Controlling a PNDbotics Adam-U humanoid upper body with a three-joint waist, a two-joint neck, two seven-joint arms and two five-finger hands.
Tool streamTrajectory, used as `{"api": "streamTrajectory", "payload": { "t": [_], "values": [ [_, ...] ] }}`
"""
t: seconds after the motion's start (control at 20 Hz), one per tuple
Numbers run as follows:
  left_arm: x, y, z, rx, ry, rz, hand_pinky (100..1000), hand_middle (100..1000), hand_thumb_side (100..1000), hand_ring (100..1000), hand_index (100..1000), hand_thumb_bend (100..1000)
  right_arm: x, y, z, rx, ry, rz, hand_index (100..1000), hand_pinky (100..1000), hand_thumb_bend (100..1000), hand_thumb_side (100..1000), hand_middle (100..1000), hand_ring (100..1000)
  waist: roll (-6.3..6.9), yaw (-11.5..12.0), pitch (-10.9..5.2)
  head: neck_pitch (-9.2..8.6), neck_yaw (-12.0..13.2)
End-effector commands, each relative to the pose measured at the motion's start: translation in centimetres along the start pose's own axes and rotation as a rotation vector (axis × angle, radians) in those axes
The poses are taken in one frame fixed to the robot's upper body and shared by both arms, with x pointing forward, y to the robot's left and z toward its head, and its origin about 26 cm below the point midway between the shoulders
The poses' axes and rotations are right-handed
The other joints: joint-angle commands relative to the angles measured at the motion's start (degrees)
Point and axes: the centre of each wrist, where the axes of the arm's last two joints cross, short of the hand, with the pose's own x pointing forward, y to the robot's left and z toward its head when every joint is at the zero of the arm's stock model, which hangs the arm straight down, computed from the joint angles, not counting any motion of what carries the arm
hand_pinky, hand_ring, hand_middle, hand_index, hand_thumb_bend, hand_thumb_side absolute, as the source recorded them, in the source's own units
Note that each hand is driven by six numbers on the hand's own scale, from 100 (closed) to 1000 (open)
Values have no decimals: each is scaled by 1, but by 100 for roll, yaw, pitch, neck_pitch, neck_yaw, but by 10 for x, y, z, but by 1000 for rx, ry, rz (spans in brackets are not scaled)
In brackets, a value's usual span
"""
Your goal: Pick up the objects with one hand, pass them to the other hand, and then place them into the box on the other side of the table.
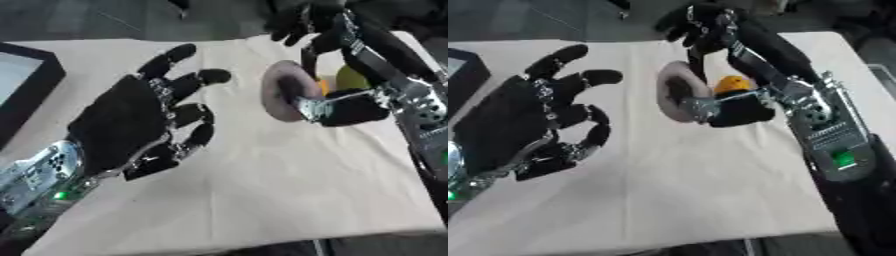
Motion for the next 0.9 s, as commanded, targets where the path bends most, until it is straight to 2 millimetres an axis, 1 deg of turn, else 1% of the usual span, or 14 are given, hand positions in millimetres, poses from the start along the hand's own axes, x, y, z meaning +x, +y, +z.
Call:
{"api": "streamTrajectory", "payload": {
  "t": [0.05, 0.15, 0.3, 0.35, 0.45, 0.75, 0.9],
  "values": [
    [-6, 8, 0, 14, 15, -34, 971, 821, 100, 123, 544, 100, 4, -8, -3, -28, -20, 16, 669, 652, 100, 313, 787, 742, 8, -5, -92, -14, 7],
    [-6, 8, 0, 15, 19, -31, 970, 822, 100, 120, 545, 100, 4, -7, -3, -24, -23, 11, 663, 651, 100, 320, 787, 742, 4, 1, -91, -14, 1],
    [-6, 8, 0, 13, 20, -29, 970, 822, 100, 120, 545, 100, 5, -6, -4, -16, -26, 5, 638, 652, 100, 301, 786, 742, -3, 9, -93, -14, -3],
    [-6, 8, 0, 13, 20, -28, 970, 823, 100, 120, 546, 100, 5, -6, -4, -15, -27, 3, 617, 652, 100, 288, 784, 741, -5, 11, -94, -14, -4],
    [-6, 8, 0, 16, 22, -26, 970, 823, 100, 127, 546, 100, 5, -6, -5, -12, -34, -1, 578, 651, 100, 227, 780, 739, -9, 17, -96, -14, -5],
    [-8, 13, -7, 67, 17, -6, 967, 826, 100, 168, 549, 100, 10, -1, -14, 9, -82, -32, 509, 646, 100, 211, 772, 735, -16, 46, -105, -14, -39],
    [-9, 16, -10, 92, 0, 10, 967, 826, 100, 180, 551, 100, 13, 2, -20, 32, -115, -51, 489, 645, 100, 232, 771, 735, -15, 64, -103, -14, -51]
  ]
}}
